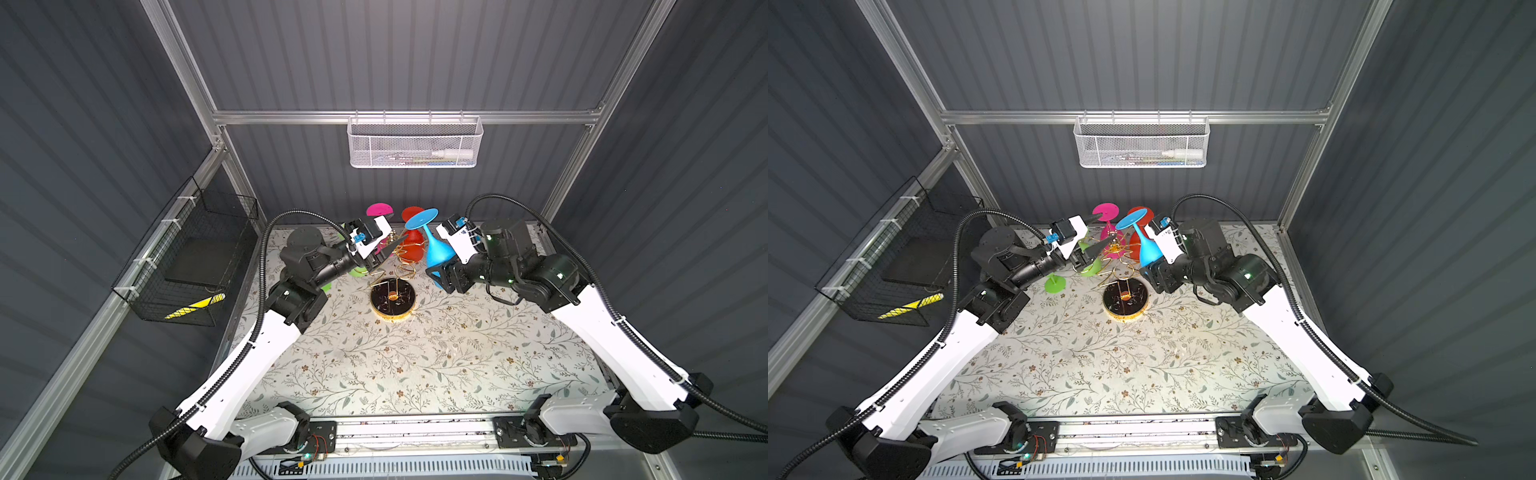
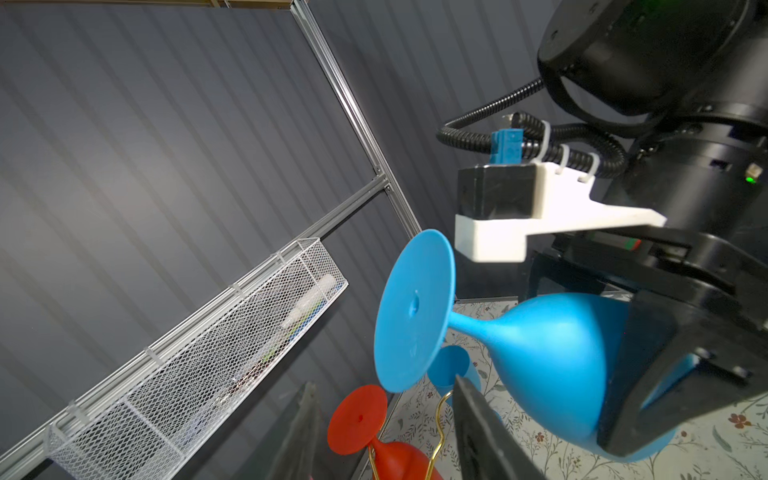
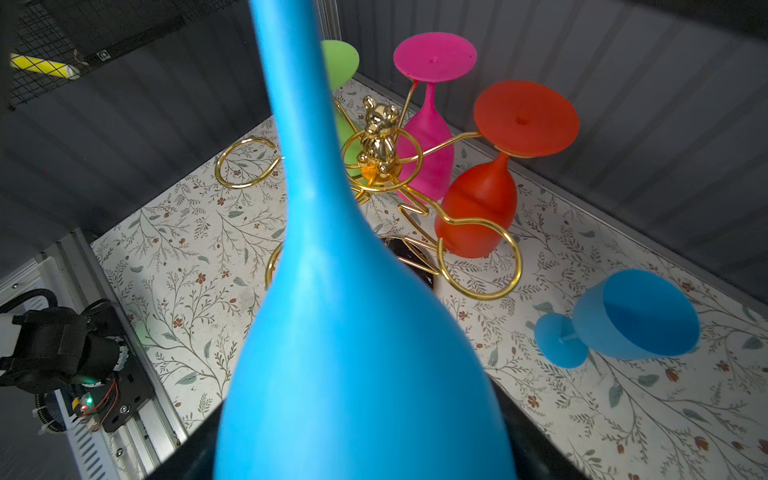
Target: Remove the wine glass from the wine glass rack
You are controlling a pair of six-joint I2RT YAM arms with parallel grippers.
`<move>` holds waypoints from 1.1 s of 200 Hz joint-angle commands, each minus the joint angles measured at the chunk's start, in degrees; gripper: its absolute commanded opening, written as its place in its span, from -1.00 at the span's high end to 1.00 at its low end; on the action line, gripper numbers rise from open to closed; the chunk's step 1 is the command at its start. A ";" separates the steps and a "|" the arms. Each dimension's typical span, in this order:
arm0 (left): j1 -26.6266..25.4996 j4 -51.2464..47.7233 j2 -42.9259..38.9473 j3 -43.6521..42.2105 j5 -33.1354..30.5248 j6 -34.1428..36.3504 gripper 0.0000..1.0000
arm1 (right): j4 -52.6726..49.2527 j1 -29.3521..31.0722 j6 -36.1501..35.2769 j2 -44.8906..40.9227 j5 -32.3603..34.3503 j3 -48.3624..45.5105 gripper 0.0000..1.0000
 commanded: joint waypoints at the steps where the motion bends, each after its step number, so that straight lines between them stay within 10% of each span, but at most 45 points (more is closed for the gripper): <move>1: -0.34 1.16 0.49 -0.80 -0.80 2.97 -0.08 | -0.10 0.03 0.91 0.50 -2.27 1.95 -0.36; 111: -1.24 3.18 2.43 -0.36 -3.08 3.03 0.02 | -0.77 2.22 1.16 1.40 -4.94 1.99 -0.33; 179: -1.50 1.26 2.73 0.94 -3.00 2.99 0.72 | -0.65 2.69 1.94 1.95 -5.25 1.70 -0.39; 220: -1.50 1.12 1.94 0.50 -8.89 0.58 1.00 | 3.35 2.67 4.16 -0.53 -6.85 -0.36 -0.91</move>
